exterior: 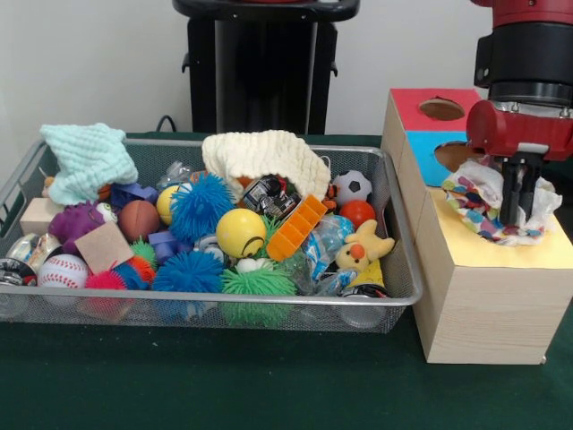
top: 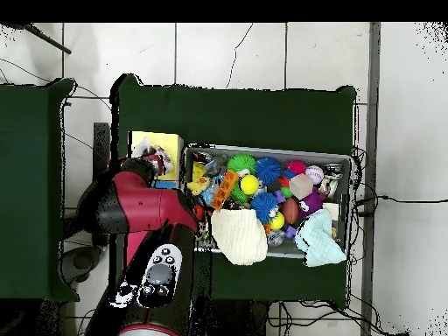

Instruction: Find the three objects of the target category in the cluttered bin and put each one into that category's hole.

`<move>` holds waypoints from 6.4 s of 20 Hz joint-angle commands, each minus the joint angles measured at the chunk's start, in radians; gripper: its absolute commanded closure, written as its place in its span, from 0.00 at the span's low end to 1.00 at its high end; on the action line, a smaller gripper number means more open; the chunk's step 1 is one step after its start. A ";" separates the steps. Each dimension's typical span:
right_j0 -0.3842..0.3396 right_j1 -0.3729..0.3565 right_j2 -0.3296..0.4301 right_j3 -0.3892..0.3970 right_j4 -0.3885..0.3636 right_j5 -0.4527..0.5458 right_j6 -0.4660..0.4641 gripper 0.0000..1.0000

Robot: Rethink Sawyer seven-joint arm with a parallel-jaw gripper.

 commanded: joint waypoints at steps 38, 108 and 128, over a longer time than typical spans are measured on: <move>-0.013 0.215 -0.052 -0.128 0.020 0.139 0.129 1.00; -0.032 0.075 0.031 -0.081 0.057 0.448 0.184 1.00; 0.012 0.036 0.016 -0.074 0.127 0.518 0.232 1.00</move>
